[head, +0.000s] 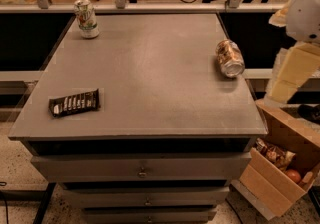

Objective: Place orange can upright

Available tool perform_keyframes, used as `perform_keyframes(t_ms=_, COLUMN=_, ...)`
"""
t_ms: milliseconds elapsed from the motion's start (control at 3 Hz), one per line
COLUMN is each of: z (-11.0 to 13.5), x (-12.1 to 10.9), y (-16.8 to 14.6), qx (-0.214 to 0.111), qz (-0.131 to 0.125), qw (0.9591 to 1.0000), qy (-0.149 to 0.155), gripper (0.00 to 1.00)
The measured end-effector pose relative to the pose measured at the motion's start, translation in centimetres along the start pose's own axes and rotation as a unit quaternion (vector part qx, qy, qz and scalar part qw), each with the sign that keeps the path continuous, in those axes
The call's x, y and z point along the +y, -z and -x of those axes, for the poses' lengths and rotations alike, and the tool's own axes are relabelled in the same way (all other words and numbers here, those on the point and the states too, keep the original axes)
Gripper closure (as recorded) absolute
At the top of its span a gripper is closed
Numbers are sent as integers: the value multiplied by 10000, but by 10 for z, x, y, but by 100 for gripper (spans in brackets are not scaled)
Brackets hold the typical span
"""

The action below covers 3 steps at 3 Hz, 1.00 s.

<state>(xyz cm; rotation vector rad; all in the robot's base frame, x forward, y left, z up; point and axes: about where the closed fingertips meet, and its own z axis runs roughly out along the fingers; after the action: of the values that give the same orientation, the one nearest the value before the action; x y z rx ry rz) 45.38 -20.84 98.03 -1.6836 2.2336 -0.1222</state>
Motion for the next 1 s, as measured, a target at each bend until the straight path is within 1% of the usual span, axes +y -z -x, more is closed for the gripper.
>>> perform_keyframes(t_ms=333, z=16, x=-29, y=-16, qx=-61, qz=-119, qw=9992, qy=-378, gripper=0)
perform_keyframes(t_ms=667, z=24, x=-58, y=-36, qx=176, qz=-223, qw=9950, qy=-953, gripper=0)
perform_keyframes(t_ms=1000, z=21, x=-86, y=-53, qx=429, qz=-460, qw=9829, qy=-1732, gripper=0)
